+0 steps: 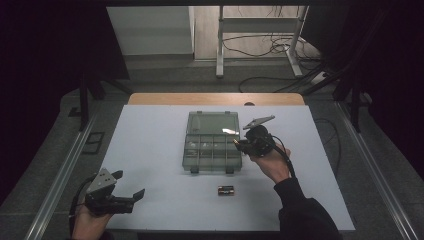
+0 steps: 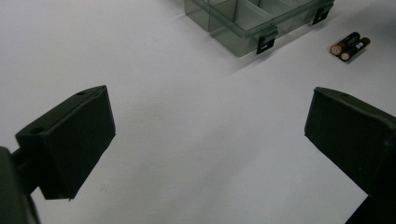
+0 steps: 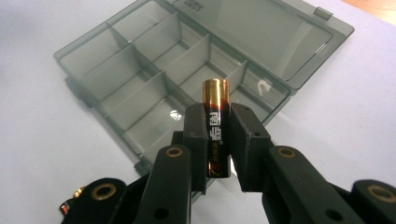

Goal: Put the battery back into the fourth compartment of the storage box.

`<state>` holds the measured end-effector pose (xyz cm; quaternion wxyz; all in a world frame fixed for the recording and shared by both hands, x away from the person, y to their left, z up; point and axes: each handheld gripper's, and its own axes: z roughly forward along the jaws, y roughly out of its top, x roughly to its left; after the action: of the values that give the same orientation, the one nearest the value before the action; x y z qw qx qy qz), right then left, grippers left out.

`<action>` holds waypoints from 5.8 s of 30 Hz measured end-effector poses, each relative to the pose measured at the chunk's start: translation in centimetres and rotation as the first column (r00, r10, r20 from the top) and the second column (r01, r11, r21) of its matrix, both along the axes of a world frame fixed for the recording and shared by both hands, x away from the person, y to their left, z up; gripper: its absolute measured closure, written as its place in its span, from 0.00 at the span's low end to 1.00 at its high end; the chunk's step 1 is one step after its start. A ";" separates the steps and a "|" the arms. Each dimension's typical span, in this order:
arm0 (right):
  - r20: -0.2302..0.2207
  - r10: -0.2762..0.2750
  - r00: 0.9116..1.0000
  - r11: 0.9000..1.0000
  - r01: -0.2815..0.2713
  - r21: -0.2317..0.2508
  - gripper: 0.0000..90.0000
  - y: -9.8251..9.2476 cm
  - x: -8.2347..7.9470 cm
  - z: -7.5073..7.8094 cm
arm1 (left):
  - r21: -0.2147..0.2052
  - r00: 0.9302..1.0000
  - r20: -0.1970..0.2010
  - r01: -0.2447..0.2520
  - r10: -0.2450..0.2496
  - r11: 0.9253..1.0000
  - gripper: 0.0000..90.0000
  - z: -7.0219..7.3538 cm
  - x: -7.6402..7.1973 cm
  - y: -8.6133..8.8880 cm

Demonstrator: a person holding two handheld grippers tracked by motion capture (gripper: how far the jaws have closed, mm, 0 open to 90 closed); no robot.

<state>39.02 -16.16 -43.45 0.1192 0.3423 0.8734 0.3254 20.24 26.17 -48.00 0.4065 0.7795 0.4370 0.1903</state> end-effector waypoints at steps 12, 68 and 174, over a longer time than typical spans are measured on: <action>-0.001 -0.037 0.999 0.999 0.037 -0.014 0.85 0.8 2.0 -0.4 | 0.000 1.000 -0.001 -0.002 0.002 1.000 0.02 0.0 0.0 0.0; -0.013 -0.028 1.000 1.000 0.028 0.008 0.44 1.6 2.3 -2.1 | 0.006 1.000 0.003 -0.010 0.010 1.000 0.03 0.1 -0.1 0.1; -0.139 0.250 0.958 0.951 -0.270 -0.153 0.77 3.5 -6.7 -6.5 | -0.018 1.000 0.016 0.016 -0.016 1.000 0.01 0.2 -0.2 -0.1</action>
<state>32.30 -12.70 -49.91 0.0522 0.2314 0.9409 0.2416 20.02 26.07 -47.78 0.4182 0.7778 0.4293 0.1893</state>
